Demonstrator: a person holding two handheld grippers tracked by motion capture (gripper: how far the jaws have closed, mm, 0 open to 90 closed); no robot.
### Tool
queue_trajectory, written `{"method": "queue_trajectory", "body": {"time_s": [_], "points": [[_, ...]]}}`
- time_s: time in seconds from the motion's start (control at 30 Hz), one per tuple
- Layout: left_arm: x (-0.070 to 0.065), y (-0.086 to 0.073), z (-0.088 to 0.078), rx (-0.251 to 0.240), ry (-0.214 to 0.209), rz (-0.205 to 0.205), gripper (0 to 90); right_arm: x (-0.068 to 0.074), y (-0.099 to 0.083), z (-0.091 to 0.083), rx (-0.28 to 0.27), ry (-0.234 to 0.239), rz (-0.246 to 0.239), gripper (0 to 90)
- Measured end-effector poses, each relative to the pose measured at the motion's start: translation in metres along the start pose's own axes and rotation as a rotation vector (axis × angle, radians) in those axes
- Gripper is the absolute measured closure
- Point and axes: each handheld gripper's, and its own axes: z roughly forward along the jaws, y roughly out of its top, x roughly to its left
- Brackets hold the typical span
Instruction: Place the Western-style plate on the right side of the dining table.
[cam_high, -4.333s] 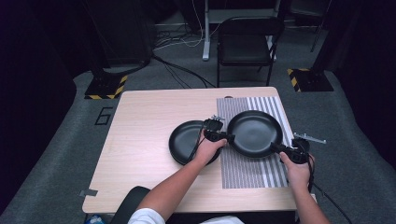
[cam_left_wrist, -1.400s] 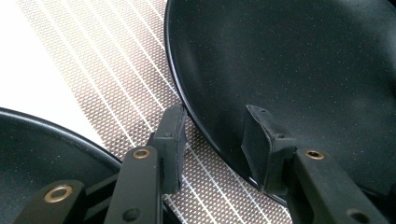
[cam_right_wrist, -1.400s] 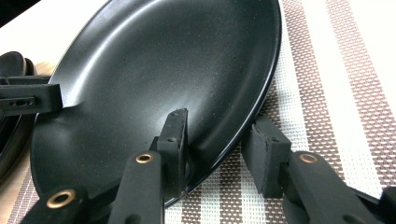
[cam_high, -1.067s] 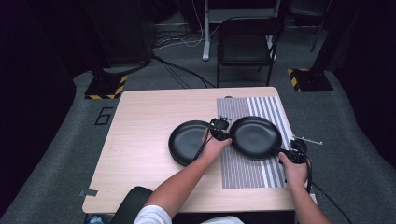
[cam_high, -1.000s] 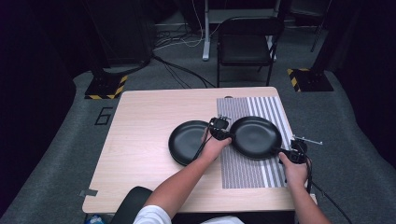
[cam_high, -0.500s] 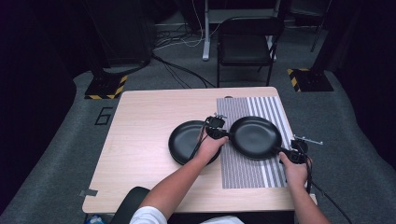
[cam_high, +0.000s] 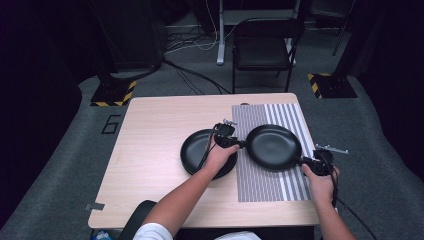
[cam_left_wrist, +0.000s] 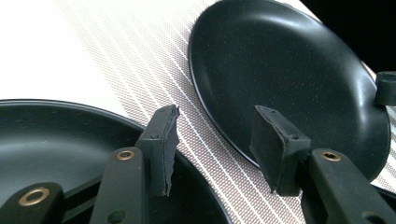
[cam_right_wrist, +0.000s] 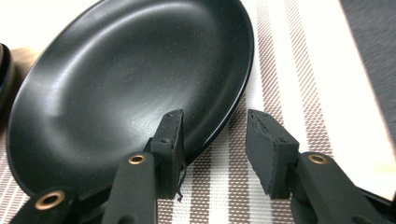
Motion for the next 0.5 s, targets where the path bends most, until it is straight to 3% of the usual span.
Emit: {"method": "queue_trajectory", "body": {"time_s": [0.03, 0.2, 0.5], "points": [[0.001, 0.0, -0.002, -0.002, 0.0, -0.002, 50.0, 0.002, 0.003, -0.004, -0.01, -0.009, -0.024, 57.2], [0.01, -0.005, -0.013, -0.014, 0.0, -0.001, 49.7, 0.01, 0.008, -0.006, -0.013, 0.019, -0.038, 57.6], [0.027, -0.01, -0.027, -0.048, 0.017, -0.03, 48.8, 0.034, 0.011, -0.007, -0.014, 0.031, -0.138, 58.3]]}}
